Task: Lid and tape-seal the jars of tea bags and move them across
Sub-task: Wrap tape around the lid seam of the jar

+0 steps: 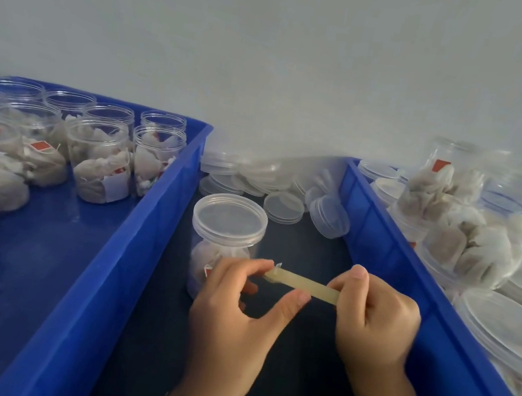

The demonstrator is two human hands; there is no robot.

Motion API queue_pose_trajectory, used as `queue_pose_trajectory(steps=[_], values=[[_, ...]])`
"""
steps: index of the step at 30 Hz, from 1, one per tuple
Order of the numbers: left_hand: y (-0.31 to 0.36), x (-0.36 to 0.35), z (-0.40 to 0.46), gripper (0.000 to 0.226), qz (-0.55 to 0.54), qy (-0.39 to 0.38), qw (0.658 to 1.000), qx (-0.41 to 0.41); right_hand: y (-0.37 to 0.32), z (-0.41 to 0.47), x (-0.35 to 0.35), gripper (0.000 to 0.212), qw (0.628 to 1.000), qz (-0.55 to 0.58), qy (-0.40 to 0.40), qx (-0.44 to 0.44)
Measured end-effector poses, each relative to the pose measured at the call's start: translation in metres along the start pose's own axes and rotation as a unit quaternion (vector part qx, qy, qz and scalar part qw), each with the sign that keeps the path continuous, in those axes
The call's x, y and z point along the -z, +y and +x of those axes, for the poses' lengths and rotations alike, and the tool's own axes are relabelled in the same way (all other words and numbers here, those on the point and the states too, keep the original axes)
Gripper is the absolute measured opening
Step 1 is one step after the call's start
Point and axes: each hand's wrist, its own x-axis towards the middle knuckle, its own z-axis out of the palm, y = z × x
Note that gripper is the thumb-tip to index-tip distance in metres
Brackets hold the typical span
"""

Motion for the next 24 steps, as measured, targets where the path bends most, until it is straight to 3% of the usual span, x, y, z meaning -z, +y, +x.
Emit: queue_pose_trajectory(steps=[4,10,15,24], values=[[0.0,-0.001,0.002,0.037,-0.053,0.004,0.998,0.037,0.002,0.0,0.0,0.055,1.0,0.007,-0.001,0.007],[0.001,0.001,0.004,0.014,-0.069,0.008,0.997,0.017,0.002,0.0,-0.001,0.057,1.0,-0.004,-0.004,0.005],[0.001,0.002,0.005,0.008,-0.097,0.007,0.993,0.066,0.004,0.0,0.0,0.057,1.0,0.008,-0.006,-0.012],[0.0,0.011,0.017,0.015,-0.177,0.079,0.969,0.153,0.008,-0.001,0.001,0.06,0.998,0.004,-0.015,-0.065]])
